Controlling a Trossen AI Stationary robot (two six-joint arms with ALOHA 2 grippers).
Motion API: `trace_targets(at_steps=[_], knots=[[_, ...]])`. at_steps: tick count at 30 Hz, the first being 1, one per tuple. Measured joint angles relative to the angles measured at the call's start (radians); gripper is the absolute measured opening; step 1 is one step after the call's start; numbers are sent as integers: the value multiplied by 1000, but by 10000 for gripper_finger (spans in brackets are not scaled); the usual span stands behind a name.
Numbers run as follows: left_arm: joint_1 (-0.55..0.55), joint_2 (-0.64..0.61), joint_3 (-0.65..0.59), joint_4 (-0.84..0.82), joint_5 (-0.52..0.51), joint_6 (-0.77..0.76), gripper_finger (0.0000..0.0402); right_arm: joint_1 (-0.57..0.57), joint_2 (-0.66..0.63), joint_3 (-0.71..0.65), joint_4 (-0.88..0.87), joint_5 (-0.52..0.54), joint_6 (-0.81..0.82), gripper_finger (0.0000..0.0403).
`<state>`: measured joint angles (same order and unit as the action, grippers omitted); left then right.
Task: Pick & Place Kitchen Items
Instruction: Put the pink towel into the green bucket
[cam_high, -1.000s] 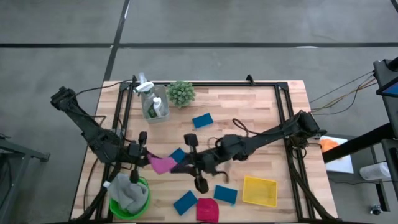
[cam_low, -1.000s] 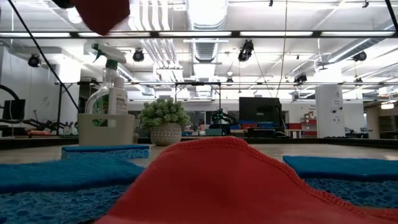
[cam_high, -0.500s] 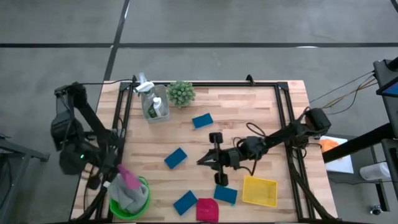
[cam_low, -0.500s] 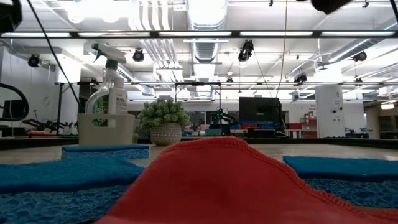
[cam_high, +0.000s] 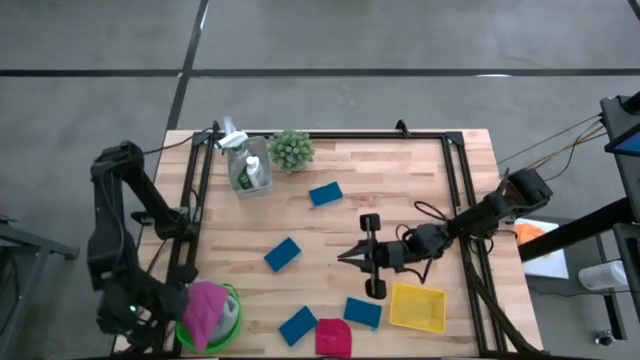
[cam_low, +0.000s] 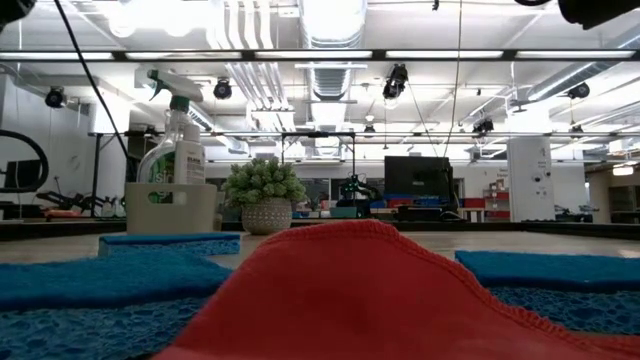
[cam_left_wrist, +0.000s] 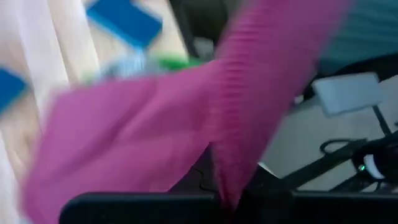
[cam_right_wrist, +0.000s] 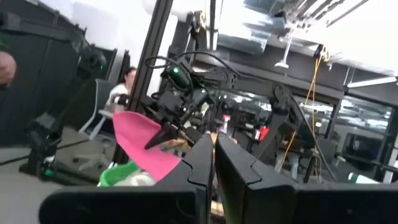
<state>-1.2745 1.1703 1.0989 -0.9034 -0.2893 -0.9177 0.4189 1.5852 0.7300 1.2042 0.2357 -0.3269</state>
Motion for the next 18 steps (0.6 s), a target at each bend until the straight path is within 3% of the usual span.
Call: trace_targets(at_steps=[5,10,14,18], knots=[[33,14,-128,117,109,-128,0,7,7,2,-45,10,16,18],[52,3,-242,228,183,-148,0,7,8,1,-58,11,25,18],[51,0,-265,256,238,-157,10,7,8,1,-61,11,35,18],[52,-24,-264,268,233,-164,44,7,8,1,-69,11,36,18]])
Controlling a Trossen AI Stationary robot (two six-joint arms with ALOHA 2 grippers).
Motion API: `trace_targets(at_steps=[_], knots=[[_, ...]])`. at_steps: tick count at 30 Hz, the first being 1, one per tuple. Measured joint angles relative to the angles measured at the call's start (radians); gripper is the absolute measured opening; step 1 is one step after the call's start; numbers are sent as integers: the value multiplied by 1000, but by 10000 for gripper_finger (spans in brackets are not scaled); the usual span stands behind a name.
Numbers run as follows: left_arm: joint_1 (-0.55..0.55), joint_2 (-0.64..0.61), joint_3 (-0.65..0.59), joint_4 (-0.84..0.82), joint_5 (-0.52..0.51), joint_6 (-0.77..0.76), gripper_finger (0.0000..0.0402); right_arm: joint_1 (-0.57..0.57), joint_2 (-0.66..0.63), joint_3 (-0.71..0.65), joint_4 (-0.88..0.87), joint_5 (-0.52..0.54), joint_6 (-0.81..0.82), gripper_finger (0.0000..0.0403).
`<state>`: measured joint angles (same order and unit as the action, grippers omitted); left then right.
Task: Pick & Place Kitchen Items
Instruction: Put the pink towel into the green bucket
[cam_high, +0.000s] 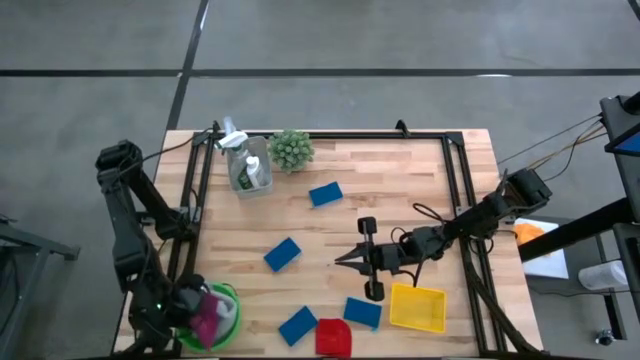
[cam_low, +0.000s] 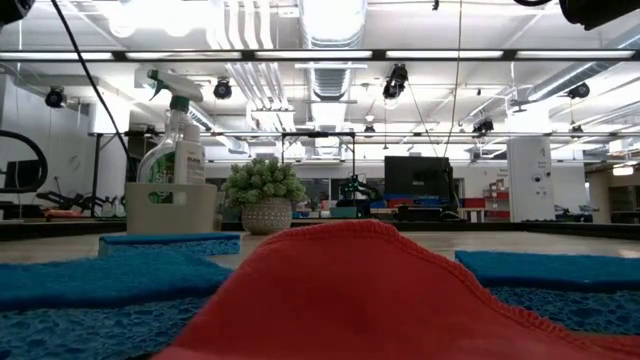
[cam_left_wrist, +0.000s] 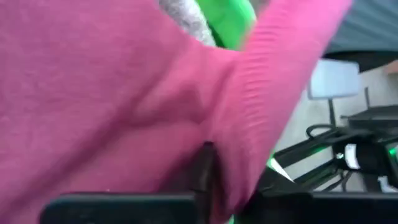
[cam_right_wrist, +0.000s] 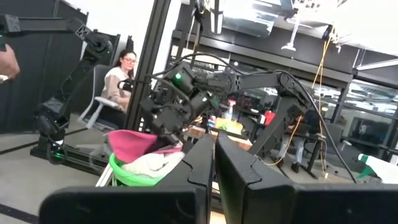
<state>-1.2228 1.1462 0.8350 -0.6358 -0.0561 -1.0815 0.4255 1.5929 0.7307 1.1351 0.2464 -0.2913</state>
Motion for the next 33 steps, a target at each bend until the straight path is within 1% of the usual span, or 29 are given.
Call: trace_targets(at_steps=[8,12,14,16,24,28,33], knots=[[0,-39,17,-42,-10,-68,138,0,0,0,-15,0,7,18],[0,-58,17,-46,59,-113,169,0,0,0,-16,0,7,18],[0,-79,17,-50,60,-141,176,0,0,0,-16,0,7,18],[0,-103,17,-71,27,-151,178,0,0,0,-15,0,7,18],[1,-187,17,-172,-187,-151,179,0,2,0,-23,0,7,18],[1,-192,16,-242,-316,-150,179,0,2,0,-27,0,7,18],[2,-178,-9,-279,-409,-150,179,0,2,0,-41,0,7,18]])
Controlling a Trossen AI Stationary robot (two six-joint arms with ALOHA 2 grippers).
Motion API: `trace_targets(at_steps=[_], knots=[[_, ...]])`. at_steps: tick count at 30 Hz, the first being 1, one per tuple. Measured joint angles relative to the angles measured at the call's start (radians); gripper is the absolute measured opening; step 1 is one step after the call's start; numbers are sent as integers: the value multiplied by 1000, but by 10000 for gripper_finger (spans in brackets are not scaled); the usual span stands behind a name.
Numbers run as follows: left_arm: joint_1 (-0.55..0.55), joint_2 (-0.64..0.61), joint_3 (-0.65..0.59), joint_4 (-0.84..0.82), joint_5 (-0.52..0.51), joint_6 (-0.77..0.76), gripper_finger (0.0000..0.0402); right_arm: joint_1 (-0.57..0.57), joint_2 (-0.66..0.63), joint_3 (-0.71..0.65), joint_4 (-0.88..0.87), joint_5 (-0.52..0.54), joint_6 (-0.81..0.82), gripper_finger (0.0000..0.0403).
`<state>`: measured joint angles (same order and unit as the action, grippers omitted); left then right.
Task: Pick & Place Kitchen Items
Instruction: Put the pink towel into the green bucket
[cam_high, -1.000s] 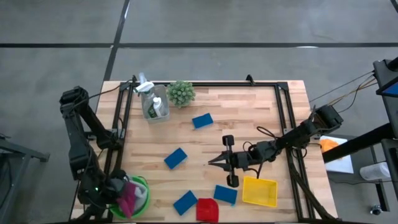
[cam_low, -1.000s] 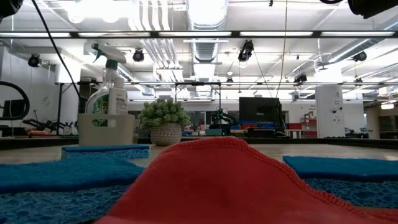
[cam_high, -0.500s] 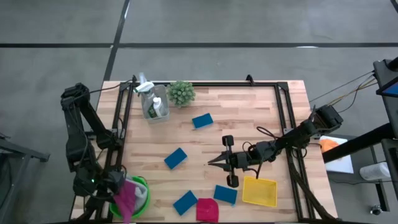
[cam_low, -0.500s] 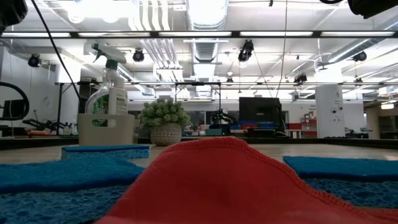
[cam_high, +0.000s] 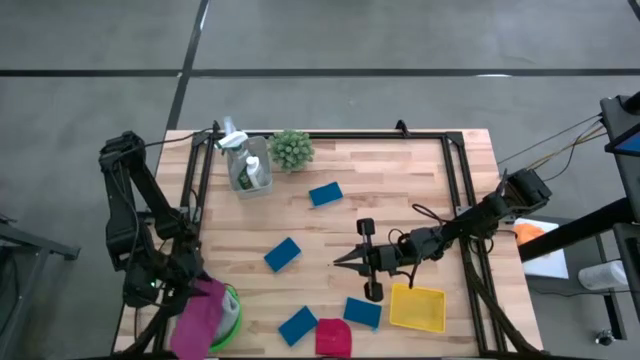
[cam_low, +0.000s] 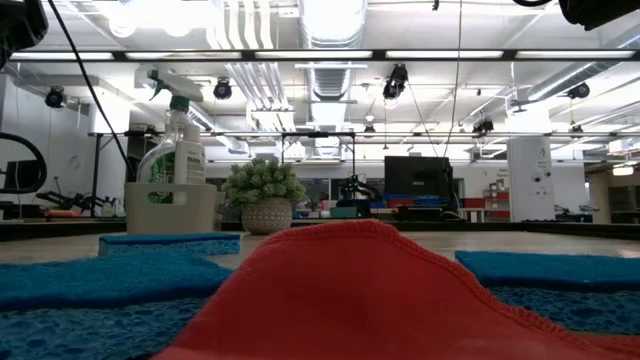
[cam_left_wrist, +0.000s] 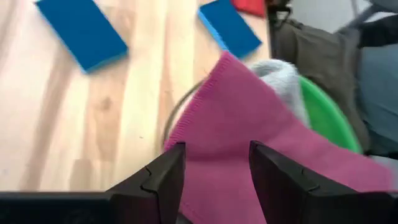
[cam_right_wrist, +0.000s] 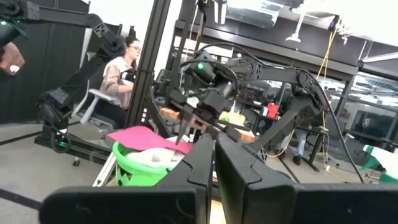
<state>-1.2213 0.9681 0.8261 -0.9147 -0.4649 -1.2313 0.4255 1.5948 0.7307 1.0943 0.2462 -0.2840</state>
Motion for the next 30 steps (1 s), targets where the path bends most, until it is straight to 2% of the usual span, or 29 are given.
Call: trace_targets(at_steps=[4,10,14,23,27,30], knots=[[0,15,-35,2,-6,0,179,0,0,0,-4,0,0,18],[3,40,-54,3,82,18,179,0,0,0,-4,3,0,18],[5,41,3,-16,66,27,179,0,0,0,-4,8,-2,18],[6,79,146,-25,9,211,179,0,0,0,-11,26,-9,18],[6,126,211,-20,46,256,171,0,0,0,-16,46,-11,18],[6,187,238,-10,99,307,135,0,0,0,-31,53,-11,18]])
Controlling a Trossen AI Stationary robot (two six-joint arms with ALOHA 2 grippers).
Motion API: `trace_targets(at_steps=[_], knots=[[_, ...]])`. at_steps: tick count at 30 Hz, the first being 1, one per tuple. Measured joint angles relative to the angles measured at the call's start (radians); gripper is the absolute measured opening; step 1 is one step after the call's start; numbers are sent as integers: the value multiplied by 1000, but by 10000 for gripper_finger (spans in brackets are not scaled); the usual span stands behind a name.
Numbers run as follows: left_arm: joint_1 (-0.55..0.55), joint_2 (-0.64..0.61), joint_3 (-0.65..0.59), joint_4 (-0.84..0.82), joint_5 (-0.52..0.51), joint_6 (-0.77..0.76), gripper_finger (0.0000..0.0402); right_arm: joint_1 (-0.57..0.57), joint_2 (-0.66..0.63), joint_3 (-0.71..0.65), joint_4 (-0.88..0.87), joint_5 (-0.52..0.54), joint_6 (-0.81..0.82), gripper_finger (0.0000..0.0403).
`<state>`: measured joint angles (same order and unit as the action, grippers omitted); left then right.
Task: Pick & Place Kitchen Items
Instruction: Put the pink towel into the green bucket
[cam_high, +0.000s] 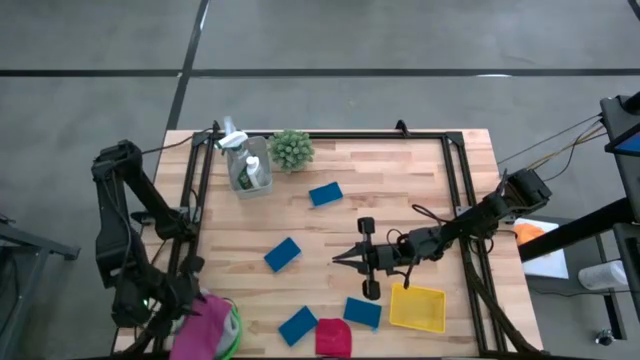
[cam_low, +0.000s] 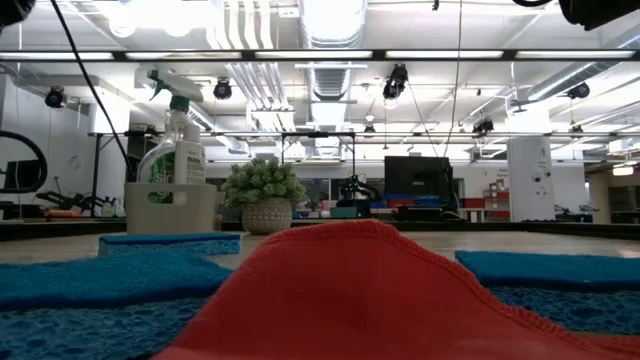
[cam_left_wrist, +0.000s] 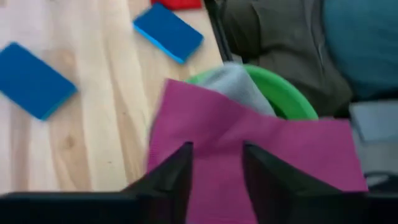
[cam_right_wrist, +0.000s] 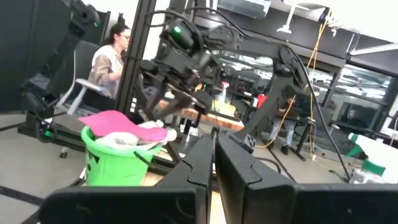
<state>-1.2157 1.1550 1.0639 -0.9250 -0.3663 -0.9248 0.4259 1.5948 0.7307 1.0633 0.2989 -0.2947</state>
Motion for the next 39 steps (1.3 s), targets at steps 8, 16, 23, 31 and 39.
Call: trace_targets(at_steps=[8,16,23,31,39], knots=[[0,166,51,18,65,58,8,0,0,0,-18,30,0,18],[17,281,49,34,125,64,1,2,0,0,-19,39,0,18],[55,338,22,119,203,86,1,2,0,0,-29,50,0,18],[77,346,-68,246,203,133,0,4,0,0,-36,53,0,18],[98,337,-167,363,229,121,0,4,0,0,-45,66,0,18]])
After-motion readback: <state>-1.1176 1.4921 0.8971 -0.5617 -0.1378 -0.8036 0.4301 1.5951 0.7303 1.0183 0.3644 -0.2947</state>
